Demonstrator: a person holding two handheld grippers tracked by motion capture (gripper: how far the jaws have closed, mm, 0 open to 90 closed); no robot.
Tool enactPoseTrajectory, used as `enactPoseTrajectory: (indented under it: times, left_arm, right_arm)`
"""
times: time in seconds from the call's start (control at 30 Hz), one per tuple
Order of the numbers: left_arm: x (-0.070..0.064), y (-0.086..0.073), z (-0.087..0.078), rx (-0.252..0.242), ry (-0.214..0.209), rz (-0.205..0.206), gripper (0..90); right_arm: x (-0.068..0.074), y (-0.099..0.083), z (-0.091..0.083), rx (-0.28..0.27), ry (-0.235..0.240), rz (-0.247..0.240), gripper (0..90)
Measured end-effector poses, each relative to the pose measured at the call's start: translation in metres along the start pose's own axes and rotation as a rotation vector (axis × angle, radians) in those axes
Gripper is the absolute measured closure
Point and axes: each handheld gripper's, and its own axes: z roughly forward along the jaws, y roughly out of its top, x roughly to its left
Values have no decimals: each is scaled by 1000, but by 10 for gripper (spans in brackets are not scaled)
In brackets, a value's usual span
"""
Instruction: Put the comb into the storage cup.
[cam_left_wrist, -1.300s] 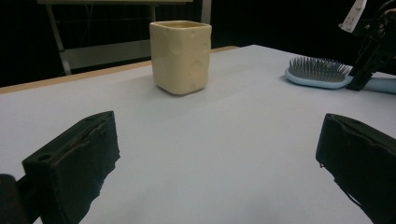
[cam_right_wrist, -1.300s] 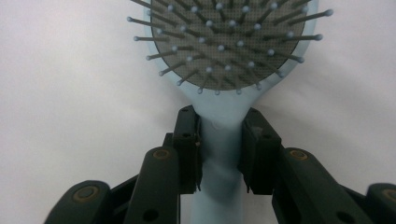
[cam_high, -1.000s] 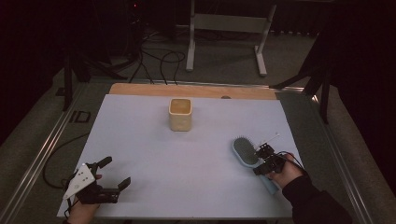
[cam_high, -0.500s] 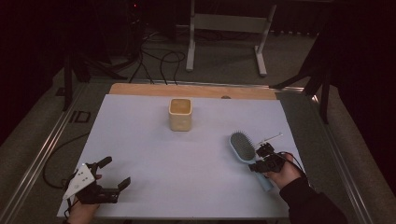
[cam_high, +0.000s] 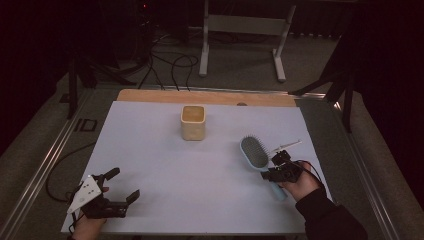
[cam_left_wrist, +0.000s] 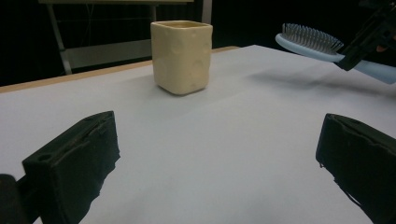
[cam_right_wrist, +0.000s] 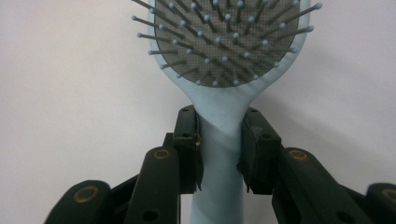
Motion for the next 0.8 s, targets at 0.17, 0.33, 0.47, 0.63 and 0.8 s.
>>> enactPoseTrajectory:
  times: [0.17,0.33,0.47,0.63,0.8]
  left_arm:
    - [0,0,0,1,0,3,0]
    - [0,0,0,1,0,3,0]
    - [0,0,0,0,-2,4,0]
    - [-1,0,0,1,-2,5,0]
    - [-1,0,0,0,-1,6,0]
  right_arm:
    - [6,6,-3,-25,21,-16,708]
    - [10,12,-4,-46,30,-19,708]
    - [13,15,-4,-68,52,-19,708]
    - [17,21,-4,-81,65,-39,708]
    - [21,26,-6,-103,70,-41,707]
